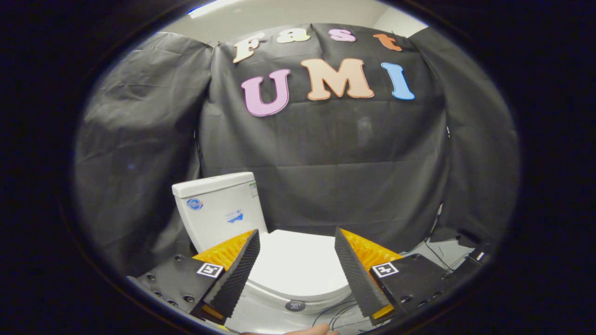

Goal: Open the toilet lid.

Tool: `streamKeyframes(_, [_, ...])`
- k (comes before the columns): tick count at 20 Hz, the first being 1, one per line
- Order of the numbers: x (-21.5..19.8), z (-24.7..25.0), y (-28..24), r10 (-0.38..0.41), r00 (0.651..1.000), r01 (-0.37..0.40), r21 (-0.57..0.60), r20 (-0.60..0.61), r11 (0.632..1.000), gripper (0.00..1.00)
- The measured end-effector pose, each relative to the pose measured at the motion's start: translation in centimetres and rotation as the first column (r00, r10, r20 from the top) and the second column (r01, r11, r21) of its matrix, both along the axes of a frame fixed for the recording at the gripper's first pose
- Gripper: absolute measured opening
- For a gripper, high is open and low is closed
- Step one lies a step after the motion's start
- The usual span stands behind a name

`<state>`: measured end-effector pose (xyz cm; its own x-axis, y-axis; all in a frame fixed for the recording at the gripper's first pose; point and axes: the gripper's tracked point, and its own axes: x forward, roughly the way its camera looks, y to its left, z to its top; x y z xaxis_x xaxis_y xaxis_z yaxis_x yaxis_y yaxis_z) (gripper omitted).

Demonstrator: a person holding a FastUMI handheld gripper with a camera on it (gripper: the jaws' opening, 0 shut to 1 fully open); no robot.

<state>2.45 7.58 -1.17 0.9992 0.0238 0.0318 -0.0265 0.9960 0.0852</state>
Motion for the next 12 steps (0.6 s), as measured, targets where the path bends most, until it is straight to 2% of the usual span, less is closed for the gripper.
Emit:
streamKeyframes(3, [0.9, -0.9, -0.2, -0.037, 0.999, 0.035, 0.076, 0.019, 0.997, 0.98])
streamKeyframes(8, [1.6, -5.0, -0.4, -0.054, 0.995, 0.066, 0.149, -0.08, 0.987, 0.98])
streamKeyframes(10, [2.0, -5.2, -0.6, -0.043, 0.998, 0.055, 0.24, -0.056, 0.969, 0.98])
streamKeyframes(12, [2.8, -6.8, 0.1, 0.006, 0.997, 0.02, 0.347, -0.074, 0.938, 0.98])
